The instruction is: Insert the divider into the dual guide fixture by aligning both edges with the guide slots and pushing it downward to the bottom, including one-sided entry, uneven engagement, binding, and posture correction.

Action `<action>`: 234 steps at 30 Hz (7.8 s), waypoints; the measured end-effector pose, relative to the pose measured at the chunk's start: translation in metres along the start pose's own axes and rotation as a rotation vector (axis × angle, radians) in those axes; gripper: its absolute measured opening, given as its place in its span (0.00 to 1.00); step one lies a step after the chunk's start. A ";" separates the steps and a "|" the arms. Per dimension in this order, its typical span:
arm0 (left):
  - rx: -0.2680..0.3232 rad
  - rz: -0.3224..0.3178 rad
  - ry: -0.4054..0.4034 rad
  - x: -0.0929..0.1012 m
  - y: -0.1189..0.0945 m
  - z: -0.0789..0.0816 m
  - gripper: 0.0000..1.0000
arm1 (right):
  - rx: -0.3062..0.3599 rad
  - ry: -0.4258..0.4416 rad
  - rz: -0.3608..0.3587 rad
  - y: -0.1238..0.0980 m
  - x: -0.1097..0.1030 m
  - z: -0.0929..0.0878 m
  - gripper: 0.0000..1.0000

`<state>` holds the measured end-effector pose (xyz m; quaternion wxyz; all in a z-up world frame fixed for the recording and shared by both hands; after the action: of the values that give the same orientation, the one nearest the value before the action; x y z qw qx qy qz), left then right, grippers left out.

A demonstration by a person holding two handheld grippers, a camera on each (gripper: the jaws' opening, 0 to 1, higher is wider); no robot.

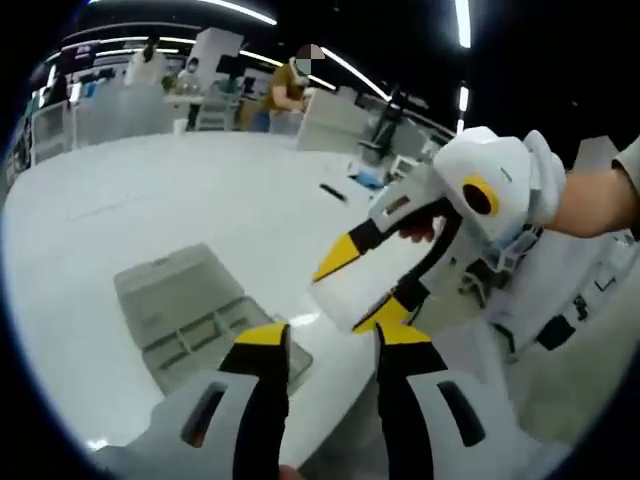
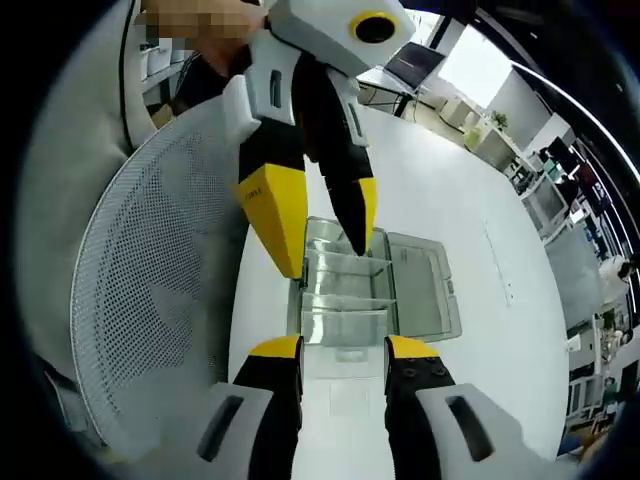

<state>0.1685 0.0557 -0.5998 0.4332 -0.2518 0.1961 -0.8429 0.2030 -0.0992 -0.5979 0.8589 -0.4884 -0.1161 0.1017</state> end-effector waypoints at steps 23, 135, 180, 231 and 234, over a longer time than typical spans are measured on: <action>-0.024 -0.012 -0.228 -0.008 -0.009 -0.001 0.11 | 0.017 -0.066 -0.049 0.004 -0.002 0.029 0.27; 0.128 -0.200 0.128 -0.005 -0.018 -0.006 0.00 | 0.206 0.030 0.246 -0.038 0.028 0.047 0.17; 0.176 -0.202 0.315 -0.005 -0.022 -0.005 0.00 | 0.123 0.010 0.442 -0.025 0.025 0.049 0.00; 0.095 -0.068 0.226 -0.020 -0.016 -0.018 0.22 | -0.081 0.183 0.434 0.001 0.054 0.040 0.00; 0.103 -0.050 0.227 -0.022 -0.018 -0.019 0.26 | -0.117 0.187 0.422 0.005 0.057 0.038 0.00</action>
<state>0.1569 0.0861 -0.6104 0.3992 -0.1372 0.1941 -0.8855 0.2455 -0.0494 -0.5780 0.7958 -0.5580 0.0630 0.2267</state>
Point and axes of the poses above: the point that each gripper's makers call its tool centre point, and the gripper's own axes: y roughly forward along the fingers, x roughly to its right, z roughly out of its top, the point moved 10 cm from there along -y, roughly backward along the fingers, and after that the axes turned 14 degrees about z, right-handed, at the moved point
